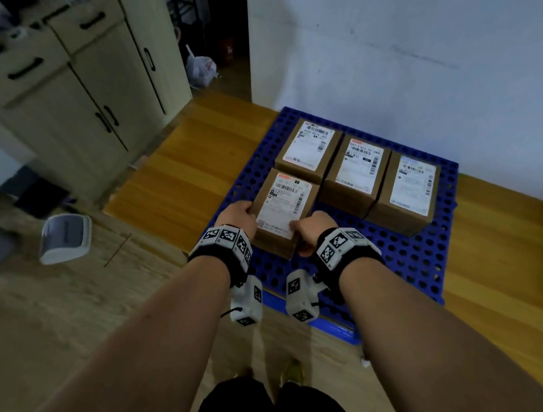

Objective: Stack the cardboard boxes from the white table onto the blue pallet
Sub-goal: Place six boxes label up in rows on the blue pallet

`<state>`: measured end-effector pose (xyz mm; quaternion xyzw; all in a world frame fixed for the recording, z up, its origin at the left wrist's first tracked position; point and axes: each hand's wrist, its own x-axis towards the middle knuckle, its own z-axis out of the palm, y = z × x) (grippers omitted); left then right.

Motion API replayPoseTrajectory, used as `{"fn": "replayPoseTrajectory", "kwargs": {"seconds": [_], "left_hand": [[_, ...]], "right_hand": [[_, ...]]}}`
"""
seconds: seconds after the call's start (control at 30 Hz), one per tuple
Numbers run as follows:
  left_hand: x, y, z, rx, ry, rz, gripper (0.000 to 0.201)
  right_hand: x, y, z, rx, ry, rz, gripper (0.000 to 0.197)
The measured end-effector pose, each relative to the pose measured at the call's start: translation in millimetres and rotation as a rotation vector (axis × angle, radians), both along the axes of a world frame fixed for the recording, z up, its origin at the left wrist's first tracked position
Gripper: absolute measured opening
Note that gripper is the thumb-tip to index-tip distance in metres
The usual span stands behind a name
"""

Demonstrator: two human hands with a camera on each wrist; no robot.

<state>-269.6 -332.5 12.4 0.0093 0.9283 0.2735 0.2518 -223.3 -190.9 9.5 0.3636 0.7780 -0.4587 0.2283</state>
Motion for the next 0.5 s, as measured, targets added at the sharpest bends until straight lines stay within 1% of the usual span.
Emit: {"fn": "replayPoseTrajectory", "kwargs": {"seconds": [0.13,0.27,0.5], "left_hand": [[-8.7,-2.8,0.2,0.007,-0.004,-0.032,0.041],[-14.2,-2.4,-3.0,0.026,-0.002,-0.008,0.041],[-26.1,-5.1,-8.8,0.026,0.018,-0.093,0.041]], "right_hand": [[-0.9,-4.6,1.1,0.023,0.026,-0.022,0.019],[-5.1,-6.8,1.8,0.036,0.045,-0.048,0.02],[-9.5,-10.9,1.4,0.032,0.029,-0.12,0.017]]}}
